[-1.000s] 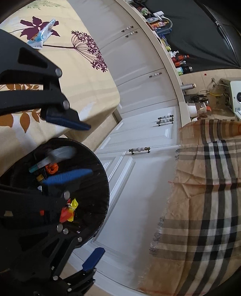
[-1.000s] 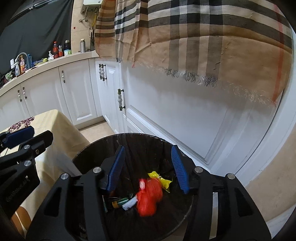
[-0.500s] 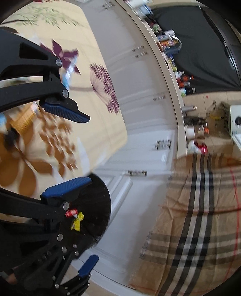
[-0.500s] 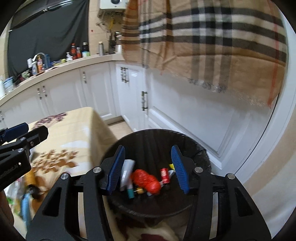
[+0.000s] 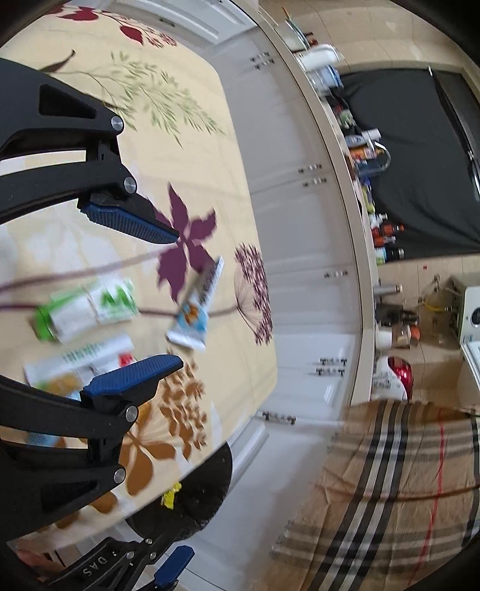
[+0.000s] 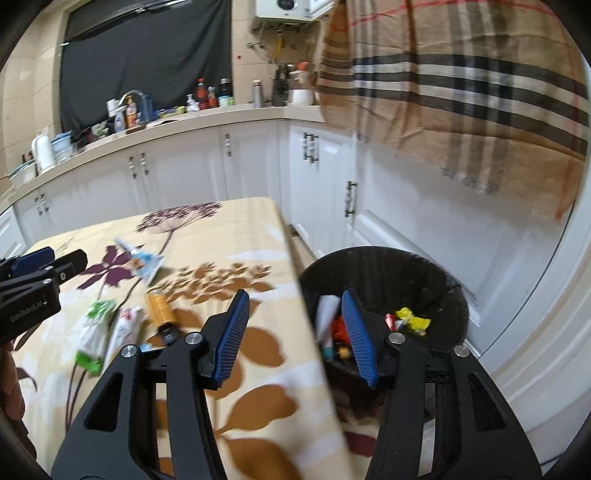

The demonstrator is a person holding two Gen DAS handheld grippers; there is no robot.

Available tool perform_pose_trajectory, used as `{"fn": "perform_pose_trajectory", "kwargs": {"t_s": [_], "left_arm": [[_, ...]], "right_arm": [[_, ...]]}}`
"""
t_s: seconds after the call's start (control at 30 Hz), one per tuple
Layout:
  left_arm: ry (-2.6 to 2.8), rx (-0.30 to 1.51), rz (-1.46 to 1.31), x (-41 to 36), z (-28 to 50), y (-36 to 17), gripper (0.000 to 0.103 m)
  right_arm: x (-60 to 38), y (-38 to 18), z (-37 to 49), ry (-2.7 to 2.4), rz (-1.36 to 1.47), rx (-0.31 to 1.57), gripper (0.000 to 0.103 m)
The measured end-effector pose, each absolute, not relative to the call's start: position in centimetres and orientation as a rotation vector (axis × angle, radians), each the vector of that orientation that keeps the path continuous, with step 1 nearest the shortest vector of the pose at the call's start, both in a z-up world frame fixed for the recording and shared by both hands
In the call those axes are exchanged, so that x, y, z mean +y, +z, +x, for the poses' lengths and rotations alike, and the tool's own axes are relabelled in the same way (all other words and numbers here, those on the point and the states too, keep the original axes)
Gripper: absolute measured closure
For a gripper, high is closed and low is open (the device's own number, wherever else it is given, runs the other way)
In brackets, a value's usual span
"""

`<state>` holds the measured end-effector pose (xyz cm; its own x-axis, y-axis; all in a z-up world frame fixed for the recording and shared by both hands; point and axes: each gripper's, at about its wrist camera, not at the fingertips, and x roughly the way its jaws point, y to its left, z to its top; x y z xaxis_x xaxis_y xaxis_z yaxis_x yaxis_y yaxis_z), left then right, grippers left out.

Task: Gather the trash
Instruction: 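Move both grippers back over the table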

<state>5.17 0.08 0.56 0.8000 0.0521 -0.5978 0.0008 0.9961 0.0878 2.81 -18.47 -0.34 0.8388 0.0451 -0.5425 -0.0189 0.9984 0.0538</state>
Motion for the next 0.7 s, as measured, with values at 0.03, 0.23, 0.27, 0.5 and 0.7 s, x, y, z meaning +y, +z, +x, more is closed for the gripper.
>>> {"fn": "perform_pose_trajectory", "kwargs": {"t_s": [0.03, 0.23, 0.27, 0.5, 0.7], "left_arm": [[0.039, 0.646, 0.082, 0.7, 4.8, 0.4, 0.042], [0.077, 0.670, 0.062, 3.2, 3.0, -0.6, 0.042], [0.082, 0.673, 0.061, 3.5, 2.7, -0.8, 0.042], [0.110, 0.692, 0.042, 5.4, 1.1, -1.7, 0.042], [0.126, 0.705, 0.033, 6.4, 0.0, -2.5, 0.042]], "right_arm": [[-17.9, -0.4, 2.5, 0.044, 0.042, 0.576, 0.052], [-15.2, -0.8, 1.1, 0.101, 0.005, 0.587, 0.052], [-14.9, -0.9, 0.9, 0.107, -0.001, 0.589, 0.052], [-12.6, -1.6, -0.2, 0.152, -0.034, 0.607, 0.052], [-11.2, -2.8, -0.9, 0.187, -0.044, 0.645, 0.052]]}}
